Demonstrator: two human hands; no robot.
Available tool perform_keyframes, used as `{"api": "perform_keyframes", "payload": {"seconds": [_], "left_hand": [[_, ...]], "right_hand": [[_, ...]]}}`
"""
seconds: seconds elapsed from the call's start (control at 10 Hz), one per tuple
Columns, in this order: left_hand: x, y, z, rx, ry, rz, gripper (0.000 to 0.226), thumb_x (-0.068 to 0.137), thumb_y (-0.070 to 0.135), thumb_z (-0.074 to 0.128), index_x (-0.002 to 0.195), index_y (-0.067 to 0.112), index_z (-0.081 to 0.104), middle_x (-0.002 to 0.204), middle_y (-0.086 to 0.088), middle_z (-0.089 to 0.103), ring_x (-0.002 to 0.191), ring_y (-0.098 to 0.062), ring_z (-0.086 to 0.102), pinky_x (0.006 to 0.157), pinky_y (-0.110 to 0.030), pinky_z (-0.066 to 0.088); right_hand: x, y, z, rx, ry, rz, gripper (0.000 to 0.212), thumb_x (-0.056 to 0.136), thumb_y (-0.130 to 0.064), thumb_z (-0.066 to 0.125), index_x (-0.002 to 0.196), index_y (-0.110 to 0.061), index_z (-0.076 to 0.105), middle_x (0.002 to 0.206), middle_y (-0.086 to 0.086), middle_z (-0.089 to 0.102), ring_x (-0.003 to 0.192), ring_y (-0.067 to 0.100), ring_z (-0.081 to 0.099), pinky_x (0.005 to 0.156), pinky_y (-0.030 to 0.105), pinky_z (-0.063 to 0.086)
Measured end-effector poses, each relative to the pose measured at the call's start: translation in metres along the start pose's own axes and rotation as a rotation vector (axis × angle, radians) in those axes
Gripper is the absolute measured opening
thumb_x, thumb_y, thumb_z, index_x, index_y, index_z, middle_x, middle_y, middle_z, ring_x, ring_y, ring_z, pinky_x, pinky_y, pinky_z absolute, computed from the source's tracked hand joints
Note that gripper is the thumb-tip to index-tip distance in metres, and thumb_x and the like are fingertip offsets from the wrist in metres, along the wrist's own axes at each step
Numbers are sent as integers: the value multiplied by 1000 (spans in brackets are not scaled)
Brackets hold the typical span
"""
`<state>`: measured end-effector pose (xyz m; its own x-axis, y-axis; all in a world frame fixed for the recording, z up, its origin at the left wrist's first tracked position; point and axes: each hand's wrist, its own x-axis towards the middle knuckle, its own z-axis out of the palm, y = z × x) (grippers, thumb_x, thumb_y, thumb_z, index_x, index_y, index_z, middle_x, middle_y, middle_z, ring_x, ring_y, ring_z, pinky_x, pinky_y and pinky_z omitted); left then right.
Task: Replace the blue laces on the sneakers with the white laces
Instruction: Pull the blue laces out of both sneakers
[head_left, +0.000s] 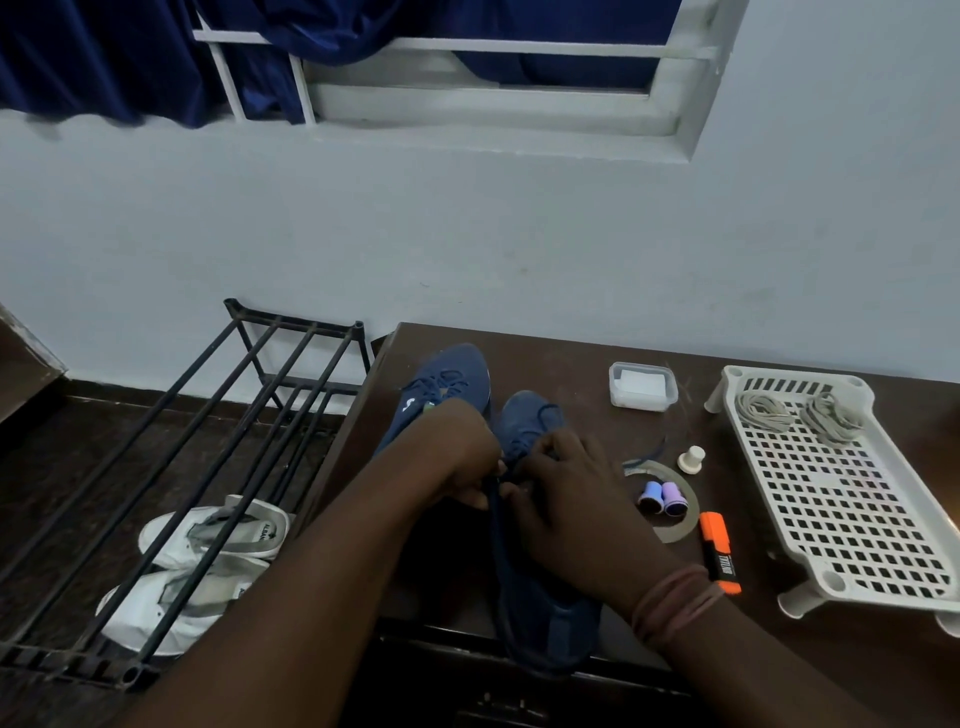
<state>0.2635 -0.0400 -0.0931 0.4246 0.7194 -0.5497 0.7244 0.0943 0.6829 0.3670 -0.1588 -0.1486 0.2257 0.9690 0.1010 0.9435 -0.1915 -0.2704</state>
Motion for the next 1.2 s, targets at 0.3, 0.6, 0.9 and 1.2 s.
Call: {"api": "perform_keyframes", "payload": {"seconds": [0.3, 0.6, 0.9, 1.2], "left_hand": [[-4, 4, -7, 0, -83, -96, 14, 93, 6, 64, 107, 1, 66, 101, -19, 72, 89, -29, 74, 81, -44, 62], [-9, 4, -6, -38, -103, -77, 14, 98, 2, 56, 110, 2, 63, 90, -12, 65, 77, -22, 66, 84, -40, 60], [5, -1, -4, 69, -40, -60, 16, 93, 7, 61, 107, 0, 64, 100, -18, 73, 89, -31, 74, 76, -42, 63], [5, -1, -1, 194, 20, -41, 23, 90, 9, 66, 111, 0, 66, 98, -16, 74, 86, -30, 75, 77, -43, 63]], "right_hand": [[10, 1, -32, 317, 93, 155, 32, 79, -58, 67, 71, -27, 64, 86, -12, 54, 87, 10, 53, 79, 35, 45], [3, -8, -11, 175, -121, 185, 21, 88, -46, 51, 86, -29, 62, 105, -7, 42, 107, 22, 37, 95, 44, 36], [19, -2, -51, 1057, 114, 384, 74, 65, -78, 64, 67, -4, 65, 70, 24, 59, 67, 35, 57, 74, 48, 50], [1, 3, -97, 1436, -69, 407, 43, 84, -54, 66, 55, -24, 56, 55, -2, 47, 55, 11, 40, 63, 27, 33]]}}
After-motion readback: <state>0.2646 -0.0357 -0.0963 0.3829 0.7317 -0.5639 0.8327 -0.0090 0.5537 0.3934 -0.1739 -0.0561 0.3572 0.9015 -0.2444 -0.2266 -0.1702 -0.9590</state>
